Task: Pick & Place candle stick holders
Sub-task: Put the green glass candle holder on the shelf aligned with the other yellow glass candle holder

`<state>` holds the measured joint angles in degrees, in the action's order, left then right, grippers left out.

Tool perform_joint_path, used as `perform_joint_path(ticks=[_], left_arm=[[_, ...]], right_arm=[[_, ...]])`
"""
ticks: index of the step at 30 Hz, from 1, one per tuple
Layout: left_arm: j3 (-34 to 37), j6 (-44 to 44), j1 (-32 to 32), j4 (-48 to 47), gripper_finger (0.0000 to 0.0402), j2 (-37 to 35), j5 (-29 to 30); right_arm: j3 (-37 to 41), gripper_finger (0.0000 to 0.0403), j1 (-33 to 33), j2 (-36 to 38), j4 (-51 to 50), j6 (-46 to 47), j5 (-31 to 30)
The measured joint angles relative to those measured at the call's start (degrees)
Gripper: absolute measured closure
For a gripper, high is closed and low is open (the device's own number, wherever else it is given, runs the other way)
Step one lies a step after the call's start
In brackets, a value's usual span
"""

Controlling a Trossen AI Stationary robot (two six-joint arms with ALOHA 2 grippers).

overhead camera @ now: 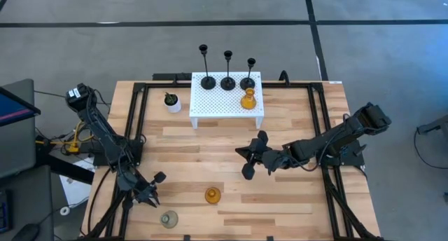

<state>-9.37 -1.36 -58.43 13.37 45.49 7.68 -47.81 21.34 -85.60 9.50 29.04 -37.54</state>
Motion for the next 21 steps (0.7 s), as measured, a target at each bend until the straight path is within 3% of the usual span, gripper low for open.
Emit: perform_joint_path(ticks=[9, 21], left_arm=[[0.0, 0.96, 0.0, 1.49, 0.027, 6.03, 0.0], [-0.09, 3.27, 0.28, 22.55, 0.0163, 18.1, -0.01]], right_arm=[[0.0, 0.0403, -0.07, 0.0, 0.41, 1.08, -0.34], [0.0, 0.0403, -0.09, 0.0, 0.55, 1.68, -0.43]])
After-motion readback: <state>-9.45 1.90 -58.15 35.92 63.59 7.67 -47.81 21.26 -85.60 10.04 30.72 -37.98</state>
